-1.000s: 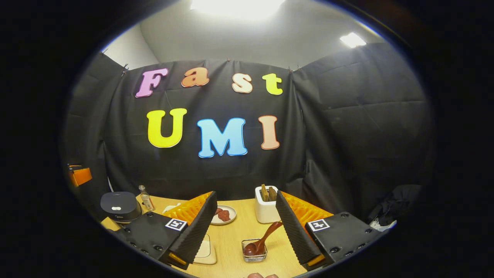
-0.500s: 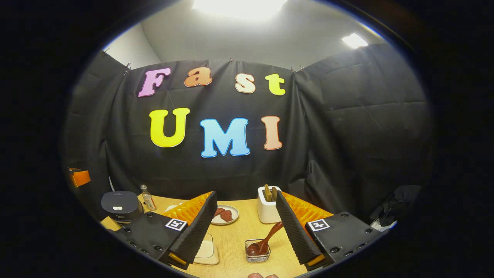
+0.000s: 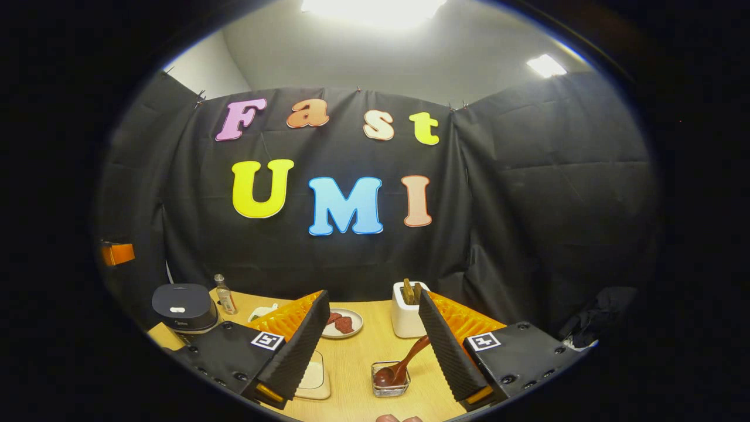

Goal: Close the left gripper, press the button to open the rice cooker; take a wooden spoon from the chopstick holder with the right hand, scoop a spoonful of rice and pour it into the rice cooker, then put the wooden spoon back into the chopstick holder.

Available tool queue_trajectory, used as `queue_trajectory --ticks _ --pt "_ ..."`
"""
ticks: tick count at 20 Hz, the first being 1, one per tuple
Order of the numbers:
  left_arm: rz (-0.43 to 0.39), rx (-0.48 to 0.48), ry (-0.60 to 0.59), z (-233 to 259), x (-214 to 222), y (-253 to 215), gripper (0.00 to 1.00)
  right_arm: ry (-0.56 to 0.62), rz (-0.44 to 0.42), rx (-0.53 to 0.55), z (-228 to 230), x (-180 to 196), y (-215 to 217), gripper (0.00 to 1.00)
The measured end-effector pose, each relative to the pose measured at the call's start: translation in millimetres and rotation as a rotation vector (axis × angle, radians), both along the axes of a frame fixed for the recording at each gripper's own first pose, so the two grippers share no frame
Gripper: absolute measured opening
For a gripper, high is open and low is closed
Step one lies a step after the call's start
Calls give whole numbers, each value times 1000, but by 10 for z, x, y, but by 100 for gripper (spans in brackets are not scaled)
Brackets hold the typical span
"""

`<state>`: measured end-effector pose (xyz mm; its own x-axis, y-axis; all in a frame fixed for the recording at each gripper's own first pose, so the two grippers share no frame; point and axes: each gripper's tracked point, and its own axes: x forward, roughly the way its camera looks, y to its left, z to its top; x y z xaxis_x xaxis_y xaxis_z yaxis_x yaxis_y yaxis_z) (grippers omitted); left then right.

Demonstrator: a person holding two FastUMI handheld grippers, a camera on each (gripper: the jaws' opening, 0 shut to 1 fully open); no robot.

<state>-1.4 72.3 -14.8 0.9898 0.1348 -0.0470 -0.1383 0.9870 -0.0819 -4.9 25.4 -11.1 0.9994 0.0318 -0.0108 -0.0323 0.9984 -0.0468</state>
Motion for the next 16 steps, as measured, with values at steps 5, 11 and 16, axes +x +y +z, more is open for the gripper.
queue_trajectory --ticks 5,11,16 --pt "23 5 10 89 137 272 86 1 -4 10 7 13 6 98" --pt "15 -10 29 197 385 610 35 -2 -31 5 18 -10 -65 98" --pt "18 -117 93 1 611 768 1 5 -68 -17 10 -79 -216 98"
